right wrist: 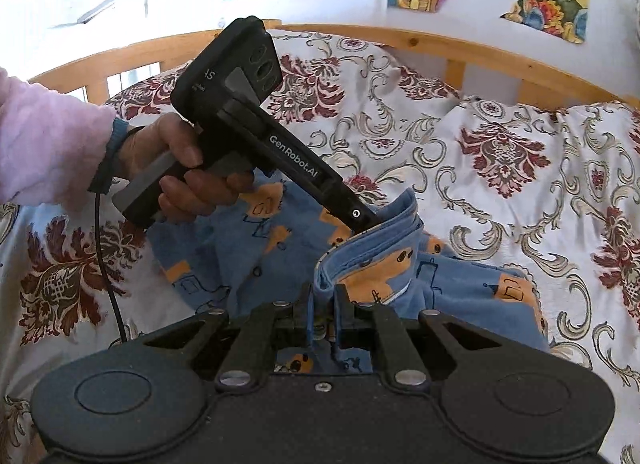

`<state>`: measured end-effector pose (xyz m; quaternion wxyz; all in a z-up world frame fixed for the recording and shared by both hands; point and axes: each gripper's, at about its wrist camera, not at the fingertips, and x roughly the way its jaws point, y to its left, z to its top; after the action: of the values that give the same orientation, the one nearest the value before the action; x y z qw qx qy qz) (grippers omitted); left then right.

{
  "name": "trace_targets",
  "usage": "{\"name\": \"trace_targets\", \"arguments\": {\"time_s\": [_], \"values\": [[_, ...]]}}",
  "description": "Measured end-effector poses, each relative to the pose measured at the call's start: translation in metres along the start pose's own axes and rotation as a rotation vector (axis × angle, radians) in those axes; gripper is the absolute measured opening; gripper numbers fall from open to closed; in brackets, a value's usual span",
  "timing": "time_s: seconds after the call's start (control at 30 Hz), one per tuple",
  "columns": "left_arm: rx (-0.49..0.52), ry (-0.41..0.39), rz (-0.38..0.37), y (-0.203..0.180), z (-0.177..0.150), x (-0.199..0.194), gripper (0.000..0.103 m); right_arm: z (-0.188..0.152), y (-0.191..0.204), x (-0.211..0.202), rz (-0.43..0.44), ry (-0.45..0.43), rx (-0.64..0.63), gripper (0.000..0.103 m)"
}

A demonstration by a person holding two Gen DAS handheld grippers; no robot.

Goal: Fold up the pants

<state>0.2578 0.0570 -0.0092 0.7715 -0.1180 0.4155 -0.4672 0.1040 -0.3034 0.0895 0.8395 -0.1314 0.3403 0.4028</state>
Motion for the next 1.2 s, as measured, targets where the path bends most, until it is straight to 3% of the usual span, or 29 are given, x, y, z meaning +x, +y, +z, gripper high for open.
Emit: {"name": "trace_targets", "arguments": {"time_s": [0.43,0.53,0.6,0.77,0.87,1.03,1.13,1.2], "values": [[-0.076,0.04,0.086,0.015,-0.024,-0.016,0.018,-0.006,0.019,0.025,0.065,0.095,-0.051,0.01],[-0.103,0.046,0.113,0.019,-0.028,-0.03,0.025,-0.011,0.026,0.029,0.07,0.119,-0.06,0.01],[-0.127,0.045,0.129,0.021,-0.031,-0.043,0.04,-0.013,0.027,0.03,0.066,0.119,-0.053,0.011],[-0.254,0.014,0.092,0.022,-0.025,-0.066,0.063,-0.014,0.033,0.032,0.103,0.146,-0.062,0.025],[-0.323,0.038,0.116,0.019,-0.01,-0.062,0.069,-0.014,0.037,0.03,0.119,0.145,-0.069,0.03],[-0.452,0.162,0.156,0.024,0.005,-0.035,0.068,-0.002,0.024,0.002,0.114,0.103,-0.077,0.029],[-0.46,0.228,0.208,0.023,0.004,-0.021,0.06,0.012,-0.002,-0.008,0.081,0.091,-0.12,0.032],[-0.442,0.263,0.232,0.019,0.001,-0.015,0.049,0.023,-0.026,0.001,0.052,0.099,-0.191,0.033]]}}
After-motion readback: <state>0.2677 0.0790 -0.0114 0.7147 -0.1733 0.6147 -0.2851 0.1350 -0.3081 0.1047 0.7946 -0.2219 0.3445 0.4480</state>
